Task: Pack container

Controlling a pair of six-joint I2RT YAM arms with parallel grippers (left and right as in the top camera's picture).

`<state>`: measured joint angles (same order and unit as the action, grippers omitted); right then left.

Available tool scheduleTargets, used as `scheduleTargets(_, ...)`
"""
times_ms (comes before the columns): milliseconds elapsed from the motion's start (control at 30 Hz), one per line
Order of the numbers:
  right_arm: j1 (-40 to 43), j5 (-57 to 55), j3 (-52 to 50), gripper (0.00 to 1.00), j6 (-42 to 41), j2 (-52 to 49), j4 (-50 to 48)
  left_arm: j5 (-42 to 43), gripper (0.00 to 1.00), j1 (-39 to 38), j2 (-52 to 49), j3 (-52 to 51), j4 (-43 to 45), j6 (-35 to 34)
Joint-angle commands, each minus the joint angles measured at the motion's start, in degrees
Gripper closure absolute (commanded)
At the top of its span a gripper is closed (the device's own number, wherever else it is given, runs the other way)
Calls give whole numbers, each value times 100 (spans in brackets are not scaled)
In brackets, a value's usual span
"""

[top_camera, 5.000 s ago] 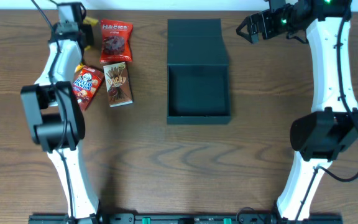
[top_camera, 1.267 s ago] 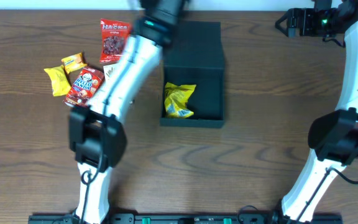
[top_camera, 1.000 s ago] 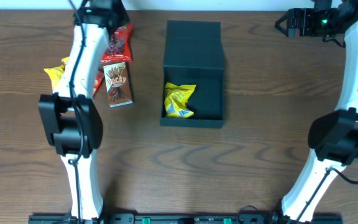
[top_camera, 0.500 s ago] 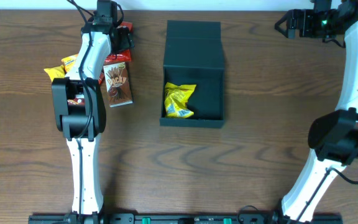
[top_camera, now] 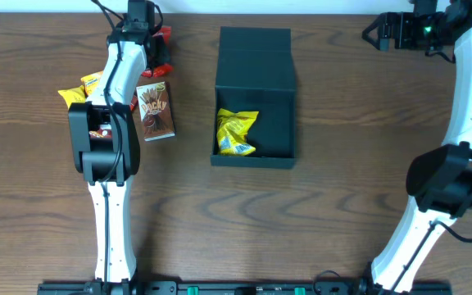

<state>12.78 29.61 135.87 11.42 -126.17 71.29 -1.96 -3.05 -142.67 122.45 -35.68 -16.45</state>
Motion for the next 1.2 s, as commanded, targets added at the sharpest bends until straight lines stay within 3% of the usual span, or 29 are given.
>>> scheduleTargets(0,-7,57,-13,1,-2,-17,0,-13,94,17,-164,116,-203,-31)
scheduleTargets(267,-4,57,-13,1,-2,-17,-76,-400,94,-42,-153,1574,-1141,-26)
scheduleTargets(433,2,-251,-13,1,-7,-17,-109,-461,94,-321,-153,3034,-2583,-190)
scheduleTargets(600,162,-328,-13,1,-26,-17,-146,-461,94,-944,-153,4059,-4192,-949)
scheduleTargets(867,911,-315,-13,1,-179,-17,-116,-461,94,-1969,-155,4140,-5665,-1679)
scheduleTargets(1167,1366,138,-13,1,-175,-17,-116,-505,94,-3036,-155,4059,-6111,-2109)
